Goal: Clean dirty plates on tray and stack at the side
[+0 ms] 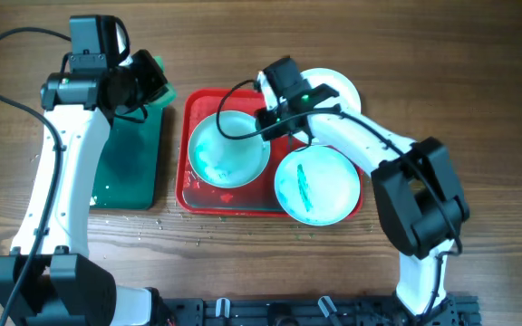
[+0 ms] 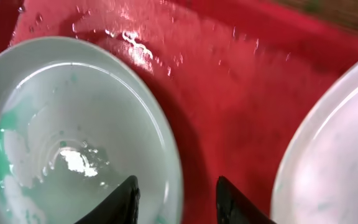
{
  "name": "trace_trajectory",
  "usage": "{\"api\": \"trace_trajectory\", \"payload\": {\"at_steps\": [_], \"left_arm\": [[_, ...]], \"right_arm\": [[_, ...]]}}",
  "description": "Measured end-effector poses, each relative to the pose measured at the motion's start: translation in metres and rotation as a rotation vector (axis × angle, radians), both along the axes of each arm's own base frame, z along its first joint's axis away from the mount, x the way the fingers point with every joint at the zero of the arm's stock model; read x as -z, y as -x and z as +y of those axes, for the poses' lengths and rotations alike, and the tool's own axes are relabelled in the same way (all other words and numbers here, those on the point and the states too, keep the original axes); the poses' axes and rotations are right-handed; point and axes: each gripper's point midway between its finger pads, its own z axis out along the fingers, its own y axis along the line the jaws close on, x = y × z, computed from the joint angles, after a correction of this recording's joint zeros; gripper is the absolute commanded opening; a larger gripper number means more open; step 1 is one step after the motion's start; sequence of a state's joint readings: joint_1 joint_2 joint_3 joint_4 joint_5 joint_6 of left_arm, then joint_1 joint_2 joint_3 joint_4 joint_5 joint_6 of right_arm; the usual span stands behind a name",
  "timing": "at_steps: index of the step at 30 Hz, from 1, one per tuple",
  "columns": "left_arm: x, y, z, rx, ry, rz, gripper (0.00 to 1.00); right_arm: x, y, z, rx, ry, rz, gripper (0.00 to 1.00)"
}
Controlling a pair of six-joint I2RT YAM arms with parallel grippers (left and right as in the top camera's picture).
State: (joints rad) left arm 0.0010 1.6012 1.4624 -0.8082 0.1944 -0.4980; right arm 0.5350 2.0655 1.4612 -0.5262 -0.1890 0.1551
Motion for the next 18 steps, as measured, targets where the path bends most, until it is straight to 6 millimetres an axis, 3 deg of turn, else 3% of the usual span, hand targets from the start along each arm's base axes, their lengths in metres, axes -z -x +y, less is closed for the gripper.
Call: {"api": "trace_trajectory", "payload": {"at_steps": [3, 7, 13, 18], "left_arm": [[0.001, 0.001, 0.0, 0.001, 0.0, 0.007, 0.04], [0.003, 0.004, 0.0, 0.001, 0.0, 0.02, 0.04], [0.018, 0.011, -0.009, 0.023, -0.004, 0.086, 0.04], [0.063, 0.017, -0.04, 0.098, -0.018, 0.211, 0.04]], "right_arm": [[0.013, -0.001, 0.004, -0.065, -0.003, -0.007, 0.33], [0.029, 0.003, 0.01, -0.085, -0.008, 0.022, 0.04], [0.031, 0.008, 0.007, 0.063, -0.03, 0.106, 0.04], [0.033, 0.012, -0.013, 0.341, 0.033, 0.193, 0.04]]}}
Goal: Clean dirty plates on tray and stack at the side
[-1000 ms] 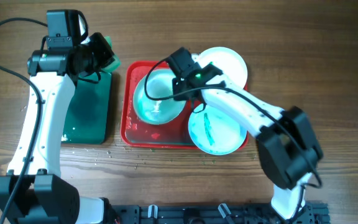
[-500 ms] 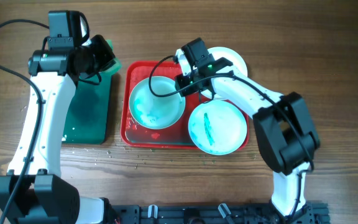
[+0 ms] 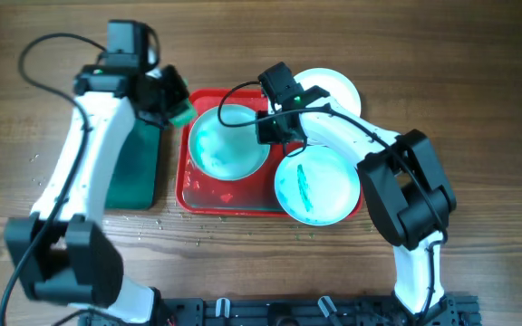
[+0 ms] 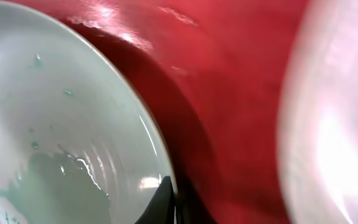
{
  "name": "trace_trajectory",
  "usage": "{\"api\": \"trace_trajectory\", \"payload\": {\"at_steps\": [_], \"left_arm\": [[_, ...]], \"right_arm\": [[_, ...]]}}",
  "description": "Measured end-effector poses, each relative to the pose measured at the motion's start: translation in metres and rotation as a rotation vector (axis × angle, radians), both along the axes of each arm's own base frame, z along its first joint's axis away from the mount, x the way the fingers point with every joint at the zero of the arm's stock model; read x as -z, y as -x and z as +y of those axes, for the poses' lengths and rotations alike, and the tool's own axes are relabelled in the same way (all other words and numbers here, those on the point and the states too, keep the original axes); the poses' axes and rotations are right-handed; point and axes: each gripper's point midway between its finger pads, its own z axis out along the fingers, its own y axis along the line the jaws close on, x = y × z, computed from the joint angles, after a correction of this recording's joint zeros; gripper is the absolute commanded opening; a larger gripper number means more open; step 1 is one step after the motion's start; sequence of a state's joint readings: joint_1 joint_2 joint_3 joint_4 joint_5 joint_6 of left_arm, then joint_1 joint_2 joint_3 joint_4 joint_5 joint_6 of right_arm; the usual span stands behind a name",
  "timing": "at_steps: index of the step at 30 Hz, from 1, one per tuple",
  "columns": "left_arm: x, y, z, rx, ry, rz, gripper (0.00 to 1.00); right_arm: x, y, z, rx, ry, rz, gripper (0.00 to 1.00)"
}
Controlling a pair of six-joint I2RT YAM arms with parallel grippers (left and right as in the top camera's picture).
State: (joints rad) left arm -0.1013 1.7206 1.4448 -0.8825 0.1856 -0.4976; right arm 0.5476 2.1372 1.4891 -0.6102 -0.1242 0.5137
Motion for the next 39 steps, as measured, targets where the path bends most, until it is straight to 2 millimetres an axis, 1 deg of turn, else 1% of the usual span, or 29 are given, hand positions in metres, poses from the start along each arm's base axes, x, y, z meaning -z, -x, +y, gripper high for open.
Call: {"api": "trace_trajectory", "payload": {"at_steps": [2, 3, 8, 10, 12, 13, 15, 17, 19, 23, 26, 30, 35, 37, 39], "left_arm": [[0.023, 0.005, -0.012, 0.03, -0.02, 0.055, 0.04], [0.039, 0.006, -0.018, 0.047, -0.042, 0.081, 0.04], [0.08, -0.007, -0.033, 0.083, -0.126, 0.093, 0.04], [0.098, -0.007, -0.038, 0.097, -0.157, 0.117, 0.04], [0.121, -0.003, -0.039, 0.082, -0.214, 0.16, 0.04], [0.125, -0.002, -0.04, 0.079, -0.221, 0.169, 0.04], [0.13, 0.001, -0.042, 0.075, -0.239, 0.181, 0.04], [0.132, 0.003, -0.044, 0.075, -0.254, 0.186, 0.04], [0.137, 0.01, -0.047, 0.084, -0.287, 0.189, 0.04], [0.141, 0.017, -0.051, 0.098, -0.337, 0.143, 0.04], [0.143, 0.028, -0.054, 0.116, -0.359, 0.134, 0.04], [0.144, 0.043, -0.062, 0.16, -0.322, 0.171, 0.04], [0.144, 0.058, -0.087, 0.361, -0.203, 0.201, 0.04], [0.143, 0.059, -0.092, 0.409, -0.188, 0.187, 0.04], [0.144, 0.056, -0.091, 0.41, -0.197, 0.169, 0.04]], "right_arm": [[0.0, -0.001, -0.006, 0.07, 0.015, 0.008, 0.04], [0.0, -0.002, -0.007, 0.087, 0.018, 0.009, 0.04], [0.0, -0.003, -0.009, 0.122, 0.018, 0.013, 0.04], [0.0, -0.004, -0.01, 0.125, 0.019, 0.011, 0.04], [0.0, -0.004, -0.01, 0.124, 0.019, 0.009, 0.04], [0.0, -0.004, -0.01, 0.122, 0.018, 0.008, 0.04], [-0.001, -0.005, -0.009, 0.117, 0.018, 0.003, 0.04], [-0.001, -0.006, -0.009, 0.114, 0.017, 0.0, 0.04], [-0.001, -0.006, -0.01, 0.11, 0.018, -0.003, 0.04], [-0.001, -0.008, -0.012, 0.11, 0.024, -0.007, 0.04], [-0.001, -0.008, -0.013, 0.108, 0.031, -0.012, 0.05], [-0.001, -0.01, -0.015, 0.101, 0.04, -0.019, 0.04], [-0.001, -0.011, -0.017, 0.098, 0.045, -0.022, 0.04], [-0.001, -0.011, -0.017, 0.098, 0.048, -0.025, 0.04], [-0.001, -0.011, -0.018, 0.098, 0.049, -0.025, 0.04]]}}
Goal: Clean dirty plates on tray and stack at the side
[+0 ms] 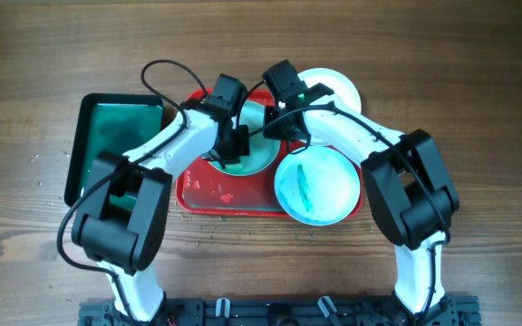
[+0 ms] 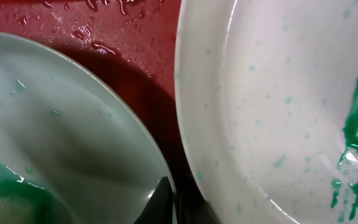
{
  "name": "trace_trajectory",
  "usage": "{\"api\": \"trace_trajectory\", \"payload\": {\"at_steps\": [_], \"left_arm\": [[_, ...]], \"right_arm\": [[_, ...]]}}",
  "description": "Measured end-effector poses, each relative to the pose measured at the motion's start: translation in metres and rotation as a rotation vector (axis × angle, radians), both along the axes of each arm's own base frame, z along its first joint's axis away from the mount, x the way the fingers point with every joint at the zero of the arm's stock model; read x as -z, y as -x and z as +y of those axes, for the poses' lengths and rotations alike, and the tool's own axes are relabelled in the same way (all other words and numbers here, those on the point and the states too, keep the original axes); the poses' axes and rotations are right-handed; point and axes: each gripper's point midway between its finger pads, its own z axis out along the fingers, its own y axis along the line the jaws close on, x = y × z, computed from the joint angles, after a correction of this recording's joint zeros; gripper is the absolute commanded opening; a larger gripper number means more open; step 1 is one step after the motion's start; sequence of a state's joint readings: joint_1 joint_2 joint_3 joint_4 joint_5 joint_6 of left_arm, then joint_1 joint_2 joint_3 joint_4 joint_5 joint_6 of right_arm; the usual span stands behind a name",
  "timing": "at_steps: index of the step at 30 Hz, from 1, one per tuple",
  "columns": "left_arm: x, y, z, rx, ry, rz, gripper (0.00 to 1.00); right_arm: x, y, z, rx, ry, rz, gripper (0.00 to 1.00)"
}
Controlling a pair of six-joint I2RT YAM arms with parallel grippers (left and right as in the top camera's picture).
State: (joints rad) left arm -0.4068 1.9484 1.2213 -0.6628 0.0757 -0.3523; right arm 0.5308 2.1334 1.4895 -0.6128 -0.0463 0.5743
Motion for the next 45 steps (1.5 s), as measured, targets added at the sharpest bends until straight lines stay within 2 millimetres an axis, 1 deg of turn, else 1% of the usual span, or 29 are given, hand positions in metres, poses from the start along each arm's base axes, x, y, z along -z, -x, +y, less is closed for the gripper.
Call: {"api": "trace_trajectory", "payload": {"at_steps": [2, 5, 7, 9, 11, 13, 16, 18, 21, 23, 25, 27, 29, 31, 32, 34, 35, 36, 38, 39, 40, 41, 43, 45], "left_arm": [[0.001, -0.002, 0.002, -0.02, -0.036, -0.026, 0.04], [-0.002, -0.014, 0.012, -0.121, -0.16, -0.119, 0.04], [-0.004, -0.022, 0.026, -0.23, -0.255, -0.19, 0.04], [-0.005, -0.028, 0.048, -0.336, -0.359, -0.254, 0.04], [-0.006, -0.03, 0.06, -0.404, -0.408, -0.289, 0.04], [-0.006, -0.03, 0.06, -0.423, -0.409, -0.293, 0.04], [-0.003, -0.029, 0.057, -0.412, -0.384, -0.276, 0.04], [-0.002, -0.032, 0.05, -0.34, -0.327, -0.244, 0.04], [-0.002, -0.037, 0.028, -0.165, -0.171, -0.191, 0.04], [-0.003, -0.037, 0.013, -0.072, -0.079, -0.162, 0.04], [-0.004, -0.036, 0.004, -0.034, -0.016, -0.143, 0.04], [-0.005, -0.039, 0.003, -0.035, 0.041, -0.12, 0.04], [-0.006, -0.044, 0.006, -0.058, 0.096, -0.1, 0.04], [-0.009, -0.055, 0.011, -0.085, 0.15, -0.086, 0.04], [-0.013, -0.064, 0.018, -0.111, 0.168, -0.074, 0.04], [-0.027, -0.079, 0.039, -0.167, 0.176, -0.066, 0.04], [-0.04, -0.087, 0.05, -0.196, 0.181, -0.066, 0.04], [-0.057, -0.1, 0.063, -0.226, 0.188, -0.096, 0.04], [-0.087, -0.118, 0.087, -0.277, 0.195, -0.145, 0.04], [-0.11, -0.123, 0.106, -0.316, 0.197, -0.173, 0.04], [-0.13, -0.123, 0.122, -0.347, 0.199, -0.202, 0.04], [-0.141, -0.121, 0.131, -0.364, 0.2, -0.217, 0.04], [-0.154, -0.113, 0.139, -0.383, 0.198, -0.219, 0.04], [-0.157, -0.104, 0.144, -0.396, 0.193, -0.198, 0.04]], "right_arm": [[0.0, 0.0, 0.0, 0.001, 0.002, -0.002, 0.04], [-0.001, -0.002, 0.001, 0.004, -0.006, -0.009, 0.04], [-0.001, -0.002, 0.004, 0.003, -0.012, -0.009, 0.04], [-0.001, -0.002, 0.004, 0.003, -0.013, -0.009, 0.04], [-0.001, -0.002, 0.004, 0.003, -0.014, -0.009, 0.04], [-0.001, -0.002, 0.004, 0.003, -0.014, -0.009, 0.04], [-0.001, -0.002, 0.004, 0.002, -0.014, -0.01, 0.04], [-0.001, -0.002, 0.004, 0.002, -0.014, -0.01, 0.04], [-0.001, -0.004, 0.001, 0.006, -0.006, -0.016, 0.04], [-0.001, -0.006, -0.003, 0.015, -0.003, -0.017, 0.04], [-0.001, -0.006, -0.003, 0.013, -0.003, -0.018, 0.04], [-0.001, -0.006, -0.003, 0.009, -0.002, -0.018, 0.04], [-0.001, -0.007, -0.003, 0.008, -0.003, -0.02, 0.04], [-0.001, -0.007, -0.003, 0.004, -0.004, -0.02, 0.04], [-0.001, -0.007, -0.003, 0.001, -0.005, -0.019, 0.04], [-0.002, -0.006, 0.0, -0.015, -0.019, -0.016, 0.04], [-0.002, -0.005, 0.004, -0.032, -0.034, -0.012, 0.04], [-0.003, -0.003, 0.007, -0.054, -0.049, -0.007, 0.04], [-0.003, 0.002, 0.014, -0.097, -0.082, 0.01, 0.04], [-0.003, 0.007, 0.019, -0.131, -0.108, 0.026, 0.04], [-0.004, 0.009, 0.022, -0.149, -0.123, 0.034, 0.04], [-0.004, 0.012, 0.023, -0.163, -0.13, 0.041, 0.04], [-0.003, 0.016, 0.023, -0.181, -0.131, 0.055, 0.04], [-0.009, 0.021, 0.021, -0.198, -0.104, 0.048, 0.04]]}}
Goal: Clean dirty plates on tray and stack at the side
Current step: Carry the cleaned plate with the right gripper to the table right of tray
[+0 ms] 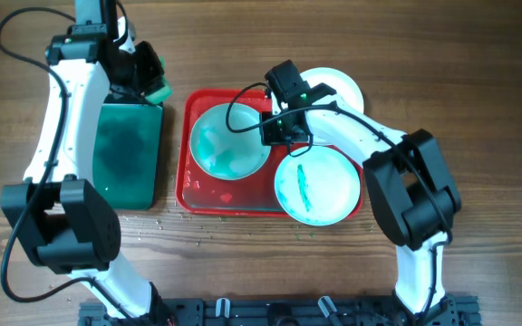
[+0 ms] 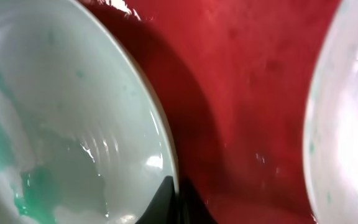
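Two dirty plates sit on the red tray (image 1: 188, 195). The left plate (image 1: 229, 140) is pale with teal smears, and in the right wrist view this left plate (image 2: 73, 124) fills the left side. The right plate (image 1: 315, 186) carries a green streak. My right gripper (image 1: 275, 131) is shut on the left plate's right rim, and the wrist view shows the right gripper (image 2: 178, 200) pinching that rim. Over the far end of the green basin, my left gripper (image 1: 148, 80) is shut on a green sponge (image 1: 158, 90).
The dark green basin (image 1: 125, 154) lies left of the tray. Behind the tray at the right a clean white plate (image 1: 341, 86) rests on the wooden table, partly under my right arm. The right plate (image 2: 347, 124) lies close beside the held one.
My left gripper with the sponge was inside the left plate; now it is back over the far end of the green basin. My right gripper stays clamped on the plate's rim.
At first my right gripper stood open astride the left plate's rim while the left held the sponge by the basin. Then the right was shut on the rim and the sponge was at the tray's edge. Later the sponge was in the plate, and now it is at the basin.
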{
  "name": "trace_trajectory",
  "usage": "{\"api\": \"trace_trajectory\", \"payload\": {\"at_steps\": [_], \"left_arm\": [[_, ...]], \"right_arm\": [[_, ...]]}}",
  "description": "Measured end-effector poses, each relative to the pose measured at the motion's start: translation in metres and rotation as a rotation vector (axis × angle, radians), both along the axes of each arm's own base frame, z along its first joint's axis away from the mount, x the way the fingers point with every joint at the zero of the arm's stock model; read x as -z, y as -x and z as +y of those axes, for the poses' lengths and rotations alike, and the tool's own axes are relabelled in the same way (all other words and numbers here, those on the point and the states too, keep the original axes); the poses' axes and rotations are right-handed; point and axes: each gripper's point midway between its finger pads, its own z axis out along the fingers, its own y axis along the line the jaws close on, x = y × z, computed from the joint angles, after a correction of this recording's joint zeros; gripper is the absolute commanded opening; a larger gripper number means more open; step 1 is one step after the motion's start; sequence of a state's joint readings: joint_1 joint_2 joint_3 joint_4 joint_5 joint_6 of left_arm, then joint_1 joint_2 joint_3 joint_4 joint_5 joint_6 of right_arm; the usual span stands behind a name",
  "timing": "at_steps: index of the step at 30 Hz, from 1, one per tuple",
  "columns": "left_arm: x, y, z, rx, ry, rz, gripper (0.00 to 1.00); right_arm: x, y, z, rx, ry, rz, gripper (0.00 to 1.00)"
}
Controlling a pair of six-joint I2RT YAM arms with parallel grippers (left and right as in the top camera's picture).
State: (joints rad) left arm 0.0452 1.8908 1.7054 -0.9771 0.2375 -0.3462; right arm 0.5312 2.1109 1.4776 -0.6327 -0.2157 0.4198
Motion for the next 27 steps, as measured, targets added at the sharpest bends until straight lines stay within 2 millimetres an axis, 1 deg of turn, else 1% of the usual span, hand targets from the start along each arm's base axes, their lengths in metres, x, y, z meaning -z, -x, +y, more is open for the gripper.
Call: {"api": "trace_trajectory", "payload": {"at_steps": [1, 2, 4, 6, 7, 8, 10, 11, 12, 14, 15, 17, 23, 27], "left_arm": [[0.002, 0.005, 0.0, -0.001, 0.0, 0.021, 0.04], [0.006, 0.012, 0.001, -0.003, -0.002, 0.057, 0.04], [0.009, 0.021, 0.001, -0.004, -0.003, 0.096, 0.04], [0.009, 0.023, 0.001, -0.004, -0.004, 0.105, 0.04], [0.009, 0.023, 0.001, -0.005, -0.006, 0.105, 0.04], [0.01, 0.023, 0.001, -0.005, -0.006, 0.105, 0.04], [0.01, 0.023, 0.001, -0.005, -0.007, 0.106, 0.04], [0.01, 0.023, 0.002, -0.006, -0.007, 0.105, 0.04], [0.01, 0.023, 0.002, -0.006, -0.009, 0.105, 0.04], [0.01, 0.023, 0.002, -0.006, -0.01, 0.105, 0.04], [0.01, 0.023, 0.002, -0.007, -0.01, 0.105, 0.04], [0.01, 0.023, 0.002, -0.006, -0.01, 0.105, 0.04], [0.009, 0.021, 0.002, -0.024, -0.004, 0.1, 0.04], [0.009, 0.02, 0.002, -0.037, 0.001, 0.099, 0.04]], "right_arm": [[-0.007, 0.001, -0.001, -0.007, 0.024, -0.026, 0.04], [-0.02, 0.001, -0.001, -0.018, 0.05, -0.069, 0.04], [-0.058, -0.002, -0.001, -0.033, 0.139, -0.223, 0.04], [-0.106, 0.0, 0.007, -0.052, 0.224, -0.414, 0.04], [-0.125, 0.002, 0.009, -0.059, 0.278, -0.504, 0.04], [-0.138, 0.005, 0.012, -0.068, 0.324, -0.569, 0.04], [-0.161, 0.013, 0.017, -0.084, 0.48, -0.727, 0.04], [-0.171, 0.019, 0.019, -0.099, 0.568, -0.797, 0.04], [-0.176, 0.022, 0.019, -0.099, 0.607, -0.831, 0.04], [-0.192, 0.025, 0.015, -0.083, 0.709, -0.911, 0.04], [-0.204, 0.028, 0.012, -0.073, 0.785, -0.966, 0.04], [-0.218, 0.031, 0.006, -0.047, 0.866, -1.019, 0.04], [-0.256, 0.034, -0.008, 0.092, 1.025, -1.15, 0.04], [-0.267, 0.033, -0.008, 0.134, 1.046, -1.179, 0.04]]}}
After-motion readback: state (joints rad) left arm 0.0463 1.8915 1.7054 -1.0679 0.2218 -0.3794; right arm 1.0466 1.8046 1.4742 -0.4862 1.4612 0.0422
